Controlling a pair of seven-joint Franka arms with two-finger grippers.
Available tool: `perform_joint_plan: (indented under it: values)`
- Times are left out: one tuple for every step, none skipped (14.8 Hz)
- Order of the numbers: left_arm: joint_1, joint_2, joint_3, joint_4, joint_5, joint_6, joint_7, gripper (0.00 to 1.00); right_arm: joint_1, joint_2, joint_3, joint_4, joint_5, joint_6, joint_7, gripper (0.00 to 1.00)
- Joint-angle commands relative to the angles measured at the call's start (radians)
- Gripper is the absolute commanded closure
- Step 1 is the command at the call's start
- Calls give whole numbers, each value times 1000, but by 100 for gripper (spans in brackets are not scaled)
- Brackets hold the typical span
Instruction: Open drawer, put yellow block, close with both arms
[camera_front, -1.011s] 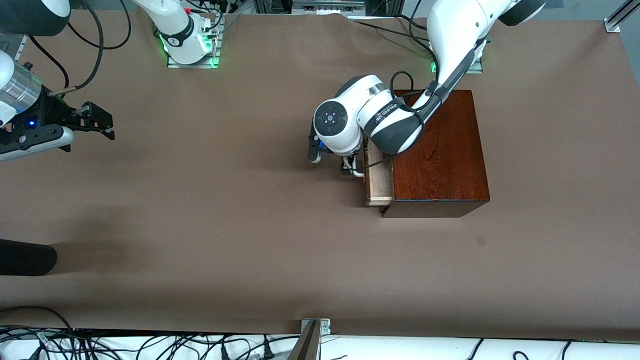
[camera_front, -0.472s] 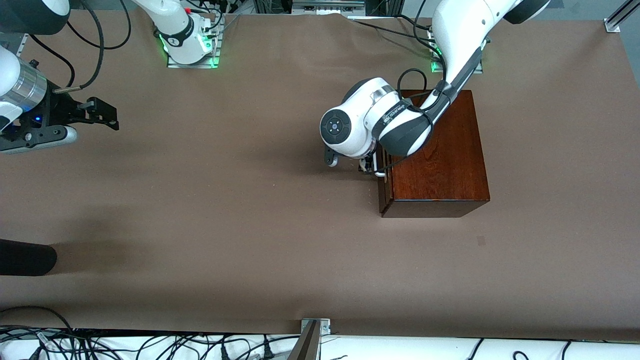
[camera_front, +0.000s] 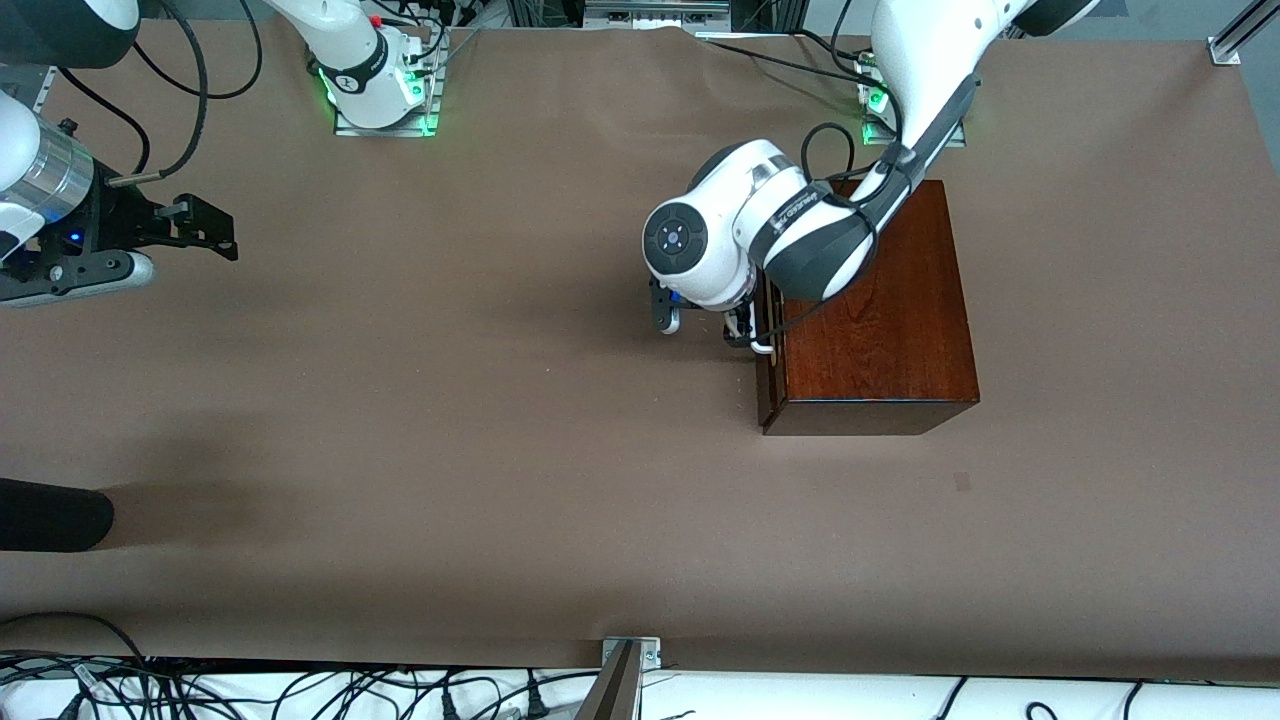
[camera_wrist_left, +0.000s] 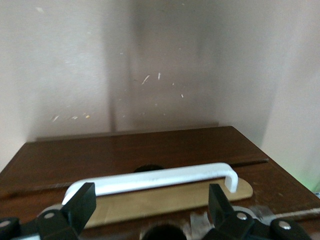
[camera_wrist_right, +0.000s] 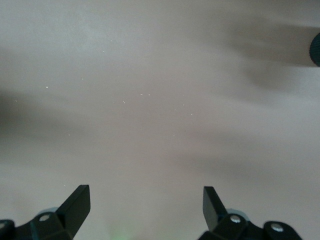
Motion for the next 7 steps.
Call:
perform_joint_plan:
  values:
    - [32,-110,4,26,9,-25,-15,0,-7,6,9,14,-6,-8,12,0]
    - [55,-131,4,55,9,-55,-15,0,-9,9,8,16,-5,-7,12,0]
    - [79,-139,1,86,6,-80,-14,0,-9,11,7,16,-5,-8,12,0]
    - [108,-144,-2,122,9,-101,-8,0,-6,11,7,14,-5,-8,12,0]
    - [124,-154,-1,156,9,-132,-11,0,-6,11,7,14,-3,-8,14,0]
    - [131,-164,4,181,9,-170,-12,0,-4,12,9,14,-3,-8,12,0]
    - [148,-173,9,215,13,-199,-17,0,-4,12,9,14,-5,-8,12,0]
